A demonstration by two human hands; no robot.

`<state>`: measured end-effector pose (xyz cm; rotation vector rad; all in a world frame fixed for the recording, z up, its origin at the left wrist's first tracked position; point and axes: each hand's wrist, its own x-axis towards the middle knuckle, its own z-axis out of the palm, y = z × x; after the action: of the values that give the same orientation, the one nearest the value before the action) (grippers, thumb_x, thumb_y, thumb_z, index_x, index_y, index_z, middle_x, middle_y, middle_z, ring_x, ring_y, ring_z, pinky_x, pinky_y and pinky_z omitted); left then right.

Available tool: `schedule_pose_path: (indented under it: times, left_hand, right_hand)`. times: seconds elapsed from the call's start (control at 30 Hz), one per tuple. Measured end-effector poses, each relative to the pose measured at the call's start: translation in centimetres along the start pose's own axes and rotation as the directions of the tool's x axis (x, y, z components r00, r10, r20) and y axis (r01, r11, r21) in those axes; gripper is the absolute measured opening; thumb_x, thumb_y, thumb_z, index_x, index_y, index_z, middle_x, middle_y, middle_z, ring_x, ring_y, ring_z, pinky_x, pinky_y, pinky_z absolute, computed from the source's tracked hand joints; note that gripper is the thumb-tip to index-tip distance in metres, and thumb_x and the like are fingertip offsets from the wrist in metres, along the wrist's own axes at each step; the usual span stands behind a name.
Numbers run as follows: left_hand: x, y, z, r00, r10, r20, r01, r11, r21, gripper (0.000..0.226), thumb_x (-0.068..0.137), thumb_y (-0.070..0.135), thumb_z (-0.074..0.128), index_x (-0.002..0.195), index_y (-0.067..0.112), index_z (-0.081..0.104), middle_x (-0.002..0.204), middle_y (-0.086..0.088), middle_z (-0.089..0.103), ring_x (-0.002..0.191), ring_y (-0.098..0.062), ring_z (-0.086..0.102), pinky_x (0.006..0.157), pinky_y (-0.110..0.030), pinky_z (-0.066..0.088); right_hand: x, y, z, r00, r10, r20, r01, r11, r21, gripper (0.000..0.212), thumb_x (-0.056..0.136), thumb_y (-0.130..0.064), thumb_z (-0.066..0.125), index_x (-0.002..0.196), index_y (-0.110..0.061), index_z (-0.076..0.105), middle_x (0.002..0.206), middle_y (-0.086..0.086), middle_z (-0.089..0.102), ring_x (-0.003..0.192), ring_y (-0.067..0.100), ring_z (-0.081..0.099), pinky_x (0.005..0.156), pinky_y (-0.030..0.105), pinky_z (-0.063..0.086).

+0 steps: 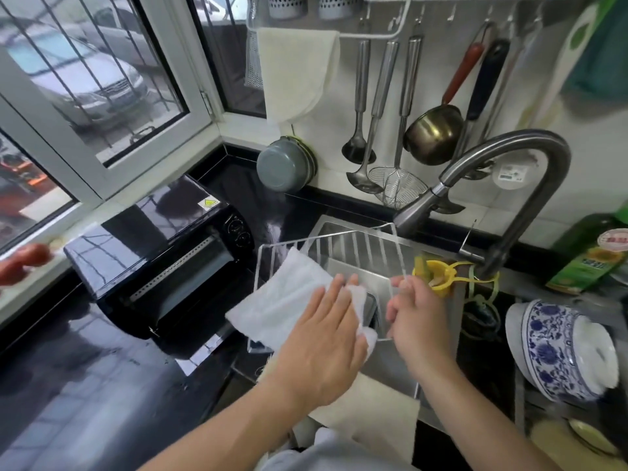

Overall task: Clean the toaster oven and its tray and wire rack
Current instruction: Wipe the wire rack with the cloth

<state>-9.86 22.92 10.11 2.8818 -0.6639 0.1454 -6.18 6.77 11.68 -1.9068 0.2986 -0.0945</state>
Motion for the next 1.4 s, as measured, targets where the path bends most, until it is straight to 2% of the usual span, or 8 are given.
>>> schedule_pose_path:
  times: [0.17, 0.33, 0.47, 0.53, 0.73, 1.03, 1.17, 1.4]
  left_hand:
    - [2.4, -3.3, 0.0, 0.999, 0.039, 0.016, -0.039, 0.999, 0.030, 0.068, 0.107, 0.040, 0.013, 0.165, 0.008, 0.002, 0.174, -0.011, -0.004, 0.161, -0.025, -0.010, 0.130, -0.042, -0.003]
    - [3.8, -11.8, -3.2, 0.831, -0.550, 0.079, 0.549, 0.835, 0.035, 0.074, 0.101, 0.042, 0.008, 0.164, 0.010, -0.011, 0.172, -0.014, -0.018, 0.157, -0.030, -0.022, 0.130, -0.051, -0.005]
    - [2.6, -3.4, -0.6, 0.971, -0.237, 0.017, 0.237, 0.969, -0.065, 0.077, 0.104, 0.043, 0.007, 0.157, -0.009, 0.026, 0.171, -0.028, 0.002, 0.159, -0.042, -0.003, 0.127, -0.061, 0.010]
    - [1.3, -0.3, 0.4, 0.993, -0.120, 0.000, 0.119, 0.980, -0.161, 0.070, 0.107, 0.042, 0.009, 0.165, 0.003, 0.008, 0.174, -0.014, -0.006, 0.161, -0.028, -0.011, 0.130, -0.050, 0.002]
    - [6.5, -3.9, -3.6, 0.973, -0.223, 0.052, 0.229, 0.952, -0.202, 0.069, 0.102, 0.032, 0.011, 0.164, 0.009, -0.007, 0.173, -0.007, -0.015, 0.159, -0.022, -0.018, 0.129, -0.042, -0.002]
    - [2.7, -2.1, -3.5, 0.946, 0.310, 0.095, -0.251, 0.886, -0.390, 0.066, 0.111, 0.019, 0.042, 0.164, 0.009, 0.004, 0.174, -0.004, -0.004, 0.160, -0.018, -0.017, 0.130, -0.037, -0.005]
    - [0.5, -1.9, -2.8, 0.924, 0.330, 0.191, -0.277, 0.925, -0.259, 0.078, 0.107, 0.031, 0.043, 0.165, 0.010, -0.006, 0.172, -0.005, -0.020, 0.158, -0.016, -0.023, 0.130, -0.039, -0.004]
    - [-0.2, -2.3, -0.2, 1.000, 0.002, 0.003, 0.000, 0.864, -0.504, 0.082, 0.102, 0.015, 0.047, 0.167, 0.028, -0.002, 0.175, 0.005, -0.011, 0.159, -0.014, 0.007, 0.126, -0.033, 0.022]
  right_hand:
    - [-2.4, -0.8, 2.2, 0.992, -0.062, 0.111, 0.054, 0.996, 0.075, 0.029, 0.108, -0.022, 0.038, 0.096, -0.022, 0.064, 0.070, -0.007, 0.061, 0.065, 0.009, 0.058, 0.064, 0.031, 0.049]
    - [-5.1, 0.7, 2.9, 0.970, -0.064, 0.236, 0.033, 0.990, 0.134, 0.030, 0.108, -0.027, 0.035, 0.095, -0.030, 0.061, 0.056, -0.006, 0.053, 0.051, 0.004, 0.046, 0.054, 0.030, 0.041]
    - [-2.9, -0.9, 3.4, 0.996, -0.038, 0.079, 0.025, 0.987, 0.161, 0.029, 0.107, -0.023, 0.036, 0.099, -0.023, 0.064, 0.066, -0.009, 0.060, 0.061, 0.008, 0.055, 0.061, 0.036, 0.047]
    - [-1.6, -1.2, 2.8, 0.997, -0.069, 0.035, 0.065, 0.992, 0.111, 0.028, 0.107, -0.020, 0.039, 0.098, -0.018, 0.065, 0.081, -0.005, 0.067, 0.076, 0.015, 0.063, 0.069, 0.039, 0.051]
    - [-4.5, -0.5, 4.1, 0.967, -0.070, 0.245, 0.030, 0.986, 0.162, 0.030, 0.106, -0.029, 0.034, 0.089, -0.030, 0.059, 0.057, -0.002, 0.055, 0.048, 0.011, 0.048, 0.046, 0.037, 0.043]
    - [-3.2, -1.3, 2.0, 0.966, 0.020, 0.259, -0.118, 0.922, 0.369, 0.022, 0.102, -0.001, 0.052, 0.102, -0.017, 0.068, 0.082, -0.007, 0.075, 0.078, -0.006, 0.068, 0.060, 0.009, 0.049]
    - [-3.3, -1.4, 2.2, 0.920, 0.202, 0.337, -0.374, 0.715, 0.592, 0.028, 0.105, -0.016, 0.048, 0.102, -0.016, 0.076, 0.097, 0.004, 0.076, 0.100, 0.021, 0.072, 0.086, 0.034, 0.054]
    - [-2.4, -3.2, 2.7, 0.827, 0.143, 0.543, -0.310, 0.923, 0.229, 0.027, 0.097, -0.032, 0.048, 0.104, -0.038, 0.074, 0.103, -0.008, 0.077, 0.102, 0.011, 0.071, 0.098, 0.044, 0.054]
